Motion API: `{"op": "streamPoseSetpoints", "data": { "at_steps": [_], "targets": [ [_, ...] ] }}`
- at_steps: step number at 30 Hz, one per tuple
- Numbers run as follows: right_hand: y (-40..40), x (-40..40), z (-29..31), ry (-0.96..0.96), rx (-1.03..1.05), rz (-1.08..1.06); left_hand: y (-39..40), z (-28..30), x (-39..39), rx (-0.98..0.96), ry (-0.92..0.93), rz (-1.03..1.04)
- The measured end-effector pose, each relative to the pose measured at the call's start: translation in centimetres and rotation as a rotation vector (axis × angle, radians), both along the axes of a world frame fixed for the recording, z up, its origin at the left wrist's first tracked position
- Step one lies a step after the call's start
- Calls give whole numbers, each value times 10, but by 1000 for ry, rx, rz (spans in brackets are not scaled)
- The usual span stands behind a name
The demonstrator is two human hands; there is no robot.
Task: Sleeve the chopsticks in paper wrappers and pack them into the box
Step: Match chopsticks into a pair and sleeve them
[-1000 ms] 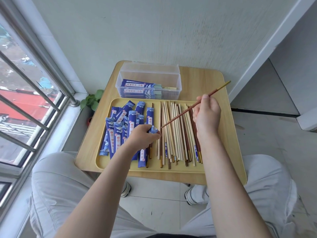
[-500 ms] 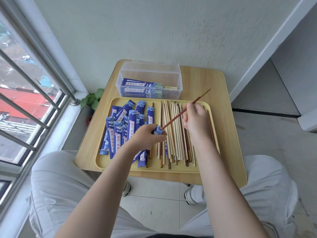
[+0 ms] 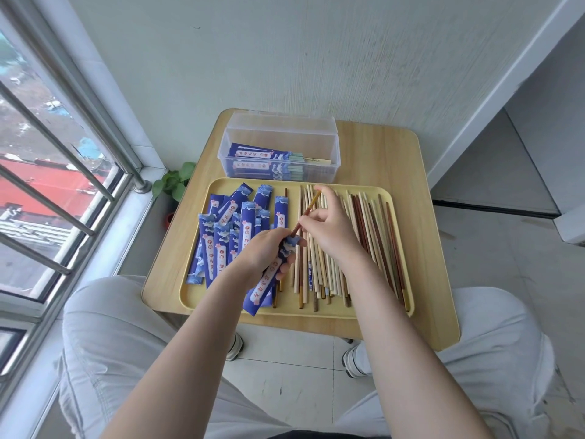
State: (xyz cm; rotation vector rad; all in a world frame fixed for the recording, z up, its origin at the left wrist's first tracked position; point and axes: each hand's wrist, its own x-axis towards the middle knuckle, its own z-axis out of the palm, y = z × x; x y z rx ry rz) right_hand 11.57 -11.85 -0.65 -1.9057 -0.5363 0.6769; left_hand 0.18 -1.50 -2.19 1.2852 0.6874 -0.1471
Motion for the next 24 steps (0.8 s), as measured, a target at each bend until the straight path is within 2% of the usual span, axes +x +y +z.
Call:
{"op": "streamPoseSetpoints", "data": {
  "at_steps": [2,4,6,8,10,12,24],
  "targets": [
    [2,-1,-1,37,31,-60,2,-2,-1,-24,10,96],
    [3,-2,-5,-8,-37,-101,5,-4,-2,-61,11,249],
    [3,-6,-10,-158,-253,2,9,-6,-3,-100,12,376],
    [4,-14,-15,-255,-472,192,12,-7,-3,-142,20,453],
    [9,-25,-19,-254,-613,335,11,-7,-3,-183,31,491],
    [14,-36,-23,-250,-654,379,9,-9,-4,-220,37,520],
    [24,-52,-23,-471,-882,330,7,-10,-8,-304,14,558]
  ]
}}
